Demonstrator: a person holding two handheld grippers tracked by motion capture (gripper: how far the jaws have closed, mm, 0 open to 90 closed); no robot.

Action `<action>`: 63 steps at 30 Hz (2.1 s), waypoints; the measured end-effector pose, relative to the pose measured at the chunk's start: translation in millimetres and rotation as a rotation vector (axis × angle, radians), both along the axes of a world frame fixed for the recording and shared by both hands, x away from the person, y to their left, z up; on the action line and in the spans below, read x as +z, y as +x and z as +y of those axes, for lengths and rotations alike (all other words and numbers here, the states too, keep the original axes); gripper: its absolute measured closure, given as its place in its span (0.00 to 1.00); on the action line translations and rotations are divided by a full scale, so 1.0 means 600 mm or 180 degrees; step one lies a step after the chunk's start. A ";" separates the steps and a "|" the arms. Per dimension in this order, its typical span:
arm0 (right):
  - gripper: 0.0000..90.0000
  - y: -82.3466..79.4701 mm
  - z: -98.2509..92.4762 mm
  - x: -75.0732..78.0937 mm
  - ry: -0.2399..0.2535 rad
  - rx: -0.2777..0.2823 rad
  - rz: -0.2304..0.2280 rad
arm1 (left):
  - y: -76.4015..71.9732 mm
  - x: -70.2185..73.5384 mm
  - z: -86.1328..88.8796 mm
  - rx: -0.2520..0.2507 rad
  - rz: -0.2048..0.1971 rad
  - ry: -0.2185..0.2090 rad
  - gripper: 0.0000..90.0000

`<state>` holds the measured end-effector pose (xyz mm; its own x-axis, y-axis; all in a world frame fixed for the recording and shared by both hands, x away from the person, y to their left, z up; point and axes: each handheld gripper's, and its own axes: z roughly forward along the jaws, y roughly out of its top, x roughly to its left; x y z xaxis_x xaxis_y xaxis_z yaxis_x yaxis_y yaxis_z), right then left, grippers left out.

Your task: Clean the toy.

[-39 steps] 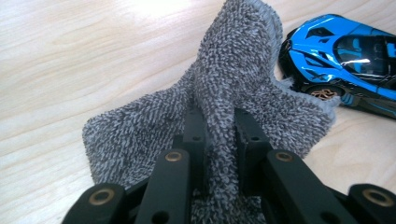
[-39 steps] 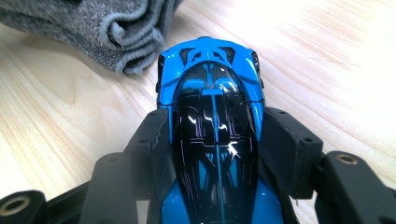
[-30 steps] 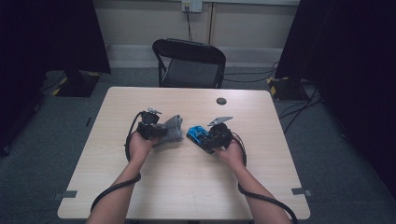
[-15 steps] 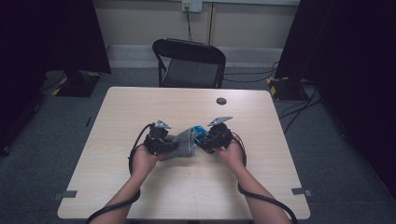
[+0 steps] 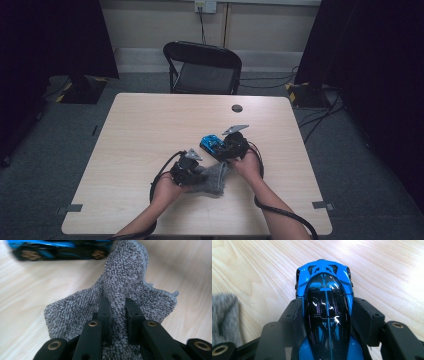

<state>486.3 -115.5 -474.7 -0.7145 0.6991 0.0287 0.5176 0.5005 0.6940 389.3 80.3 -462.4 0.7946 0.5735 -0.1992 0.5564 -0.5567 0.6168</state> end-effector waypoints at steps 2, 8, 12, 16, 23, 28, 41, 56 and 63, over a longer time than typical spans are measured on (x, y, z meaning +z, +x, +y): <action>0.48 0.000 0.000 0.000 -0.0001 0.0000 -0.0001 | 0.002 -0.005 -0.013 -0.0056 0.0022 0.0010 0.86; 0.48 0.000 0.000 0.000 0.0006 -0.0006 -0.0002 | 0.028 -0.018 -0.040 -0.0031 0.0055 0.0039 0.85; 0.48 -0.001 -0.001 -0.001 0.0012 -0.0002 -0.0011 | 0.046 -0.016 -0.045 0.0042 0.0024 0.0097 0.85; 0.48 -0.001 -0.001 -0.001 0.0016 0.0000 -0.0018 | 0.059 -0.016 -0.041 0.0098 0.0037 0.0121 0.85; 0.48 -0.001 -0.002 -0.002 0.0022 0.0002 -0.0025 | 0.076 -0.016 -0.028 0.0230 0.0064 0.0104 0.85; 0.48 -0.001 -0.001 -0.001 0.0024 0.0000 -0.0021 | 0.086 -0.016 -0.017 0.0297 0.0069 0.0116 0.85; 0.48 -0.002 -0.002 -0.002 0.0024 0.0004 -0.0031 | 0.108 -0.015 0.033 0.0608 0.0087 0.0133 0.85; 0.48 -0.001 -0.001 -0.001 0.0016 0.0005 -0.0026 | 0.132 -0.011 0.061 0.0853 0.0066 0.0224 0.85; 0.48 -0.002 -0.002 -0.002 0.0027 0.0007 -0.0036 | 0.140 -0.007 0.068 0.0924 0.0068 0.0238 0.85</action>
